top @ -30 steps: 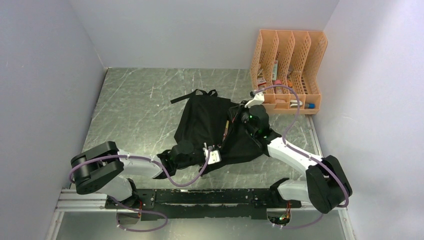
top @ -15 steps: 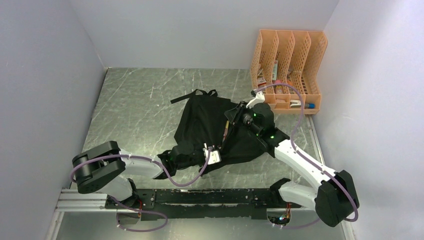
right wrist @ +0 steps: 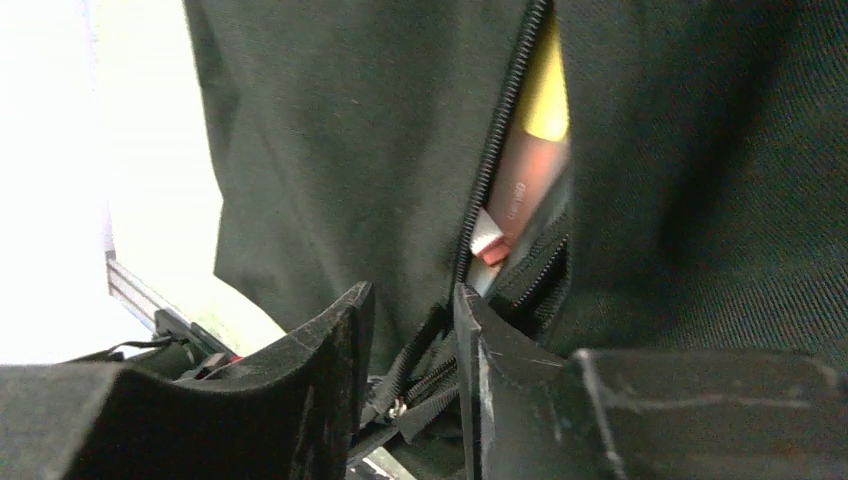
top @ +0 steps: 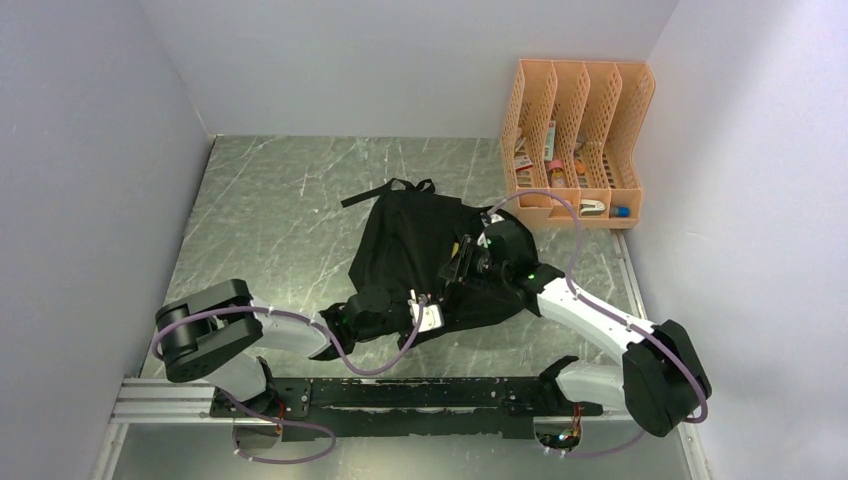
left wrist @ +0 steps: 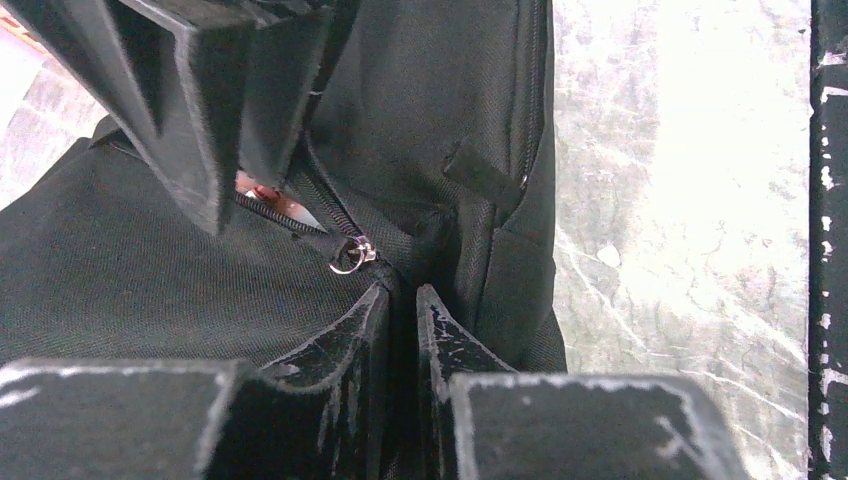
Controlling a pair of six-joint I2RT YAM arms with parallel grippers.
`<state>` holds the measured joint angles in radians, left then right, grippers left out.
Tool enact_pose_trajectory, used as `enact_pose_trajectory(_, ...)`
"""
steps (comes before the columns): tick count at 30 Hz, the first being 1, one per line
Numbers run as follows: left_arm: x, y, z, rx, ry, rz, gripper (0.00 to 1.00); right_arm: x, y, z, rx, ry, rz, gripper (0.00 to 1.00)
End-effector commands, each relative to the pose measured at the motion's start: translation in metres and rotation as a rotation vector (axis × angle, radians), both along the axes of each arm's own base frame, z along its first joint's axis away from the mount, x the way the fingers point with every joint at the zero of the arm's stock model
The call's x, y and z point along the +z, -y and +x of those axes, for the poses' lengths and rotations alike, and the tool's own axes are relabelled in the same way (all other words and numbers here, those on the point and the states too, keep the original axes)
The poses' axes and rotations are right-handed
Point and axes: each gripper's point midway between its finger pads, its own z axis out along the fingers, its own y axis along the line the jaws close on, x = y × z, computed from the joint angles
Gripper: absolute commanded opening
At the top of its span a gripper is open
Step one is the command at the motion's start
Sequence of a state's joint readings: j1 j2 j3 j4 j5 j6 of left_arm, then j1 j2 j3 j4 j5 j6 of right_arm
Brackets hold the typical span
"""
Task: Pack the student bag
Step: Zip the student bag at the center of the board.
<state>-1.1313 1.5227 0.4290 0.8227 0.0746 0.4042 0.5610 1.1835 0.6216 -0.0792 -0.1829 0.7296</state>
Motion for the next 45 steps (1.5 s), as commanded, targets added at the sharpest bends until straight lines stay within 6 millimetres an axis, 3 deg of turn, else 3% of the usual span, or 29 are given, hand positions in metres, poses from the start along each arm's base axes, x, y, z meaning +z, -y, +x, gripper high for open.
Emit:
enact_pose_trajectory(1, -0.018, 0.005, -0.029, -0.101, -0.059, 0.024, 0.21, -0.020, 0.008, -0.013, -0.024, -0.080, -0.043, 0.40)
enact_pose_trajectory(10, -0.025, 0.005, -0.032, -0.098, -0.077, 0.027, 0.25, -0.033, 0.016, -0.032, -0.023, -0.139, -0.065, 0.48)
enact_pose_trajectory(18, -0.027, 0.007, -0.034, -0.104, -0.087, 0.034, 0.19, -0.033, -0.010, -0.030, 0.063, -0.146, 0.026, 0.35)
enact_pose_trajectory(24, -0.026, 0.008, -0.034, -0.108, -0.085, 0.035, 0.16, -0.040, -0.013, -0.027, 0.070, -0.164, 0.006, 0.28)
enact_pose_trajectory(29, -0.027, 0.009, -0.034, -0.111, -0.089, 0.037, 0.13, -0.026, -0.012, -0.021, 0.061, -0.109, 0.007, 0.11)
enact_pose_trajectory(34, -0.027, 0.011, -0.034, -0.111, -0.092, 0.033, 0.10, 0.006, 0.001, -0.006, 0.005, 0.039, -0.018, 0.00)
enact_pose_trajectory(38, -0.028, 0.011, -0.034, -0.111, -0.096, 0.036, 0.08, 0.022, 0.001, -0.001, 0.007, 0.107, -0.007, 0.00)
enact_pose_trajectory(45, -0.028, 0.011, -0.034, -0.115, -0.096, 0.037, 0.06, 0.032, -0.004, 0.003, 0.036, 0.149, 0.009, 0.00)
